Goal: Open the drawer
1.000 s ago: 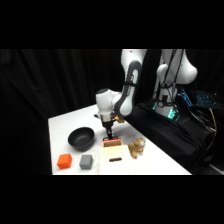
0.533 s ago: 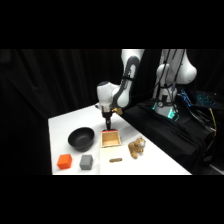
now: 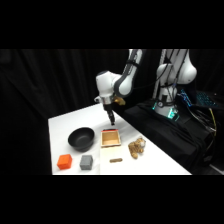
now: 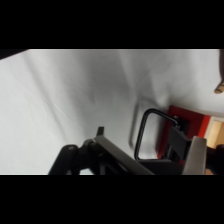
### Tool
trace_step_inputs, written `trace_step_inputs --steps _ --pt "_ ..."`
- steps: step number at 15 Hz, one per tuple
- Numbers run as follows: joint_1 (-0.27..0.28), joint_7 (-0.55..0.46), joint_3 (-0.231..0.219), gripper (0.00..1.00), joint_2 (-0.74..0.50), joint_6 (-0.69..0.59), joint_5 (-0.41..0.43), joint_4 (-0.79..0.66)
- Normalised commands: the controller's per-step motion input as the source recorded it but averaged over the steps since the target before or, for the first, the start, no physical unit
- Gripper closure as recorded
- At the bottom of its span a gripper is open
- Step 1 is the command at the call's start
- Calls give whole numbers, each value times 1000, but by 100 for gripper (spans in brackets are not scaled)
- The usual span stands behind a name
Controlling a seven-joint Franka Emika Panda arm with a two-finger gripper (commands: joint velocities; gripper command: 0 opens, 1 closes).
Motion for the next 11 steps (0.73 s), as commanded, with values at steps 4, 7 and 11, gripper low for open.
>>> trace_step_inputs --steps 4,7,11 --pt "-24 -148 5 0 -548 -620 -80 48" --pt "41 -55 15 0 -236 -422 -73 198" --pt "71 -128 37 0 -96 -252 -45 182"
